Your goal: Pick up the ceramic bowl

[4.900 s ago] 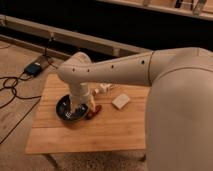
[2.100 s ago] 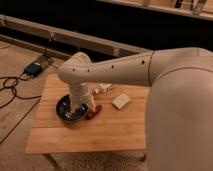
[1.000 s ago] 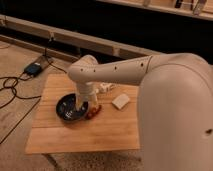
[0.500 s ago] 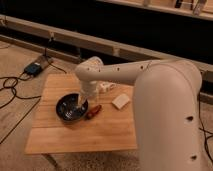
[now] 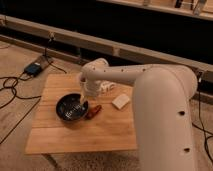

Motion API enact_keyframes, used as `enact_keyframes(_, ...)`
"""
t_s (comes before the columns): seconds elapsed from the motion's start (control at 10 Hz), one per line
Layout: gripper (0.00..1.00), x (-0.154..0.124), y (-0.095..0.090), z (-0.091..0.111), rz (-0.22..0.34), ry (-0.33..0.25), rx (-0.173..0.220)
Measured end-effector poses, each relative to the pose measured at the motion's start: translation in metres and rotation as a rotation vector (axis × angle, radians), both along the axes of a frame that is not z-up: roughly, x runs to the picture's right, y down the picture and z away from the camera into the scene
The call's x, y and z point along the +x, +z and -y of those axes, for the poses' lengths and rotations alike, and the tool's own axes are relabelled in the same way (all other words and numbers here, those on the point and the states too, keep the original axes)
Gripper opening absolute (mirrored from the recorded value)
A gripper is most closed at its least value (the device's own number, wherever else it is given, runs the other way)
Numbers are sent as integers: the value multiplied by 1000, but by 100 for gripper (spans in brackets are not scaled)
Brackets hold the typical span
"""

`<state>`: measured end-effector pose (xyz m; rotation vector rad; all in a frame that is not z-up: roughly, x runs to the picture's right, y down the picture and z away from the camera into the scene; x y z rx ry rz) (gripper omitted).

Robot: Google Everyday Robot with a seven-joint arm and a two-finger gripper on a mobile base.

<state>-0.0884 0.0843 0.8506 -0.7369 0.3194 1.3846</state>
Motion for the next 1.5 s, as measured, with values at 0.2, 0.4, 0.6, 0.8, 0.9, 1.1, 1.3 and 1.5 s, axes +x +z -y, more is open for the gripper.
enact_keyframes(0.2, 65, 0, 11, 0, 17, 19, -4)
enact_keyframes(0.4, 65, -2, 21, -4, 36, 32, -16)
enact_keyframes(0.6, 65, -4, 31, -8, 55, 45, -28)
enact_keyframes(0.8, 65, -9, 39, -11, 78, 54, -39)
enact_keyframes(0.9, 65, -11, 41, -12, 87, 60, -43)
enact_keyframes(1.1, 65, -16, 47, -12, 112, 77, -52)
enact_keyframes(1.3, 65, -20, 51, -14, 132, 90, -63)
enact_keyframes(1.5, 65, -22, 55, -17, 148, 108, -75)
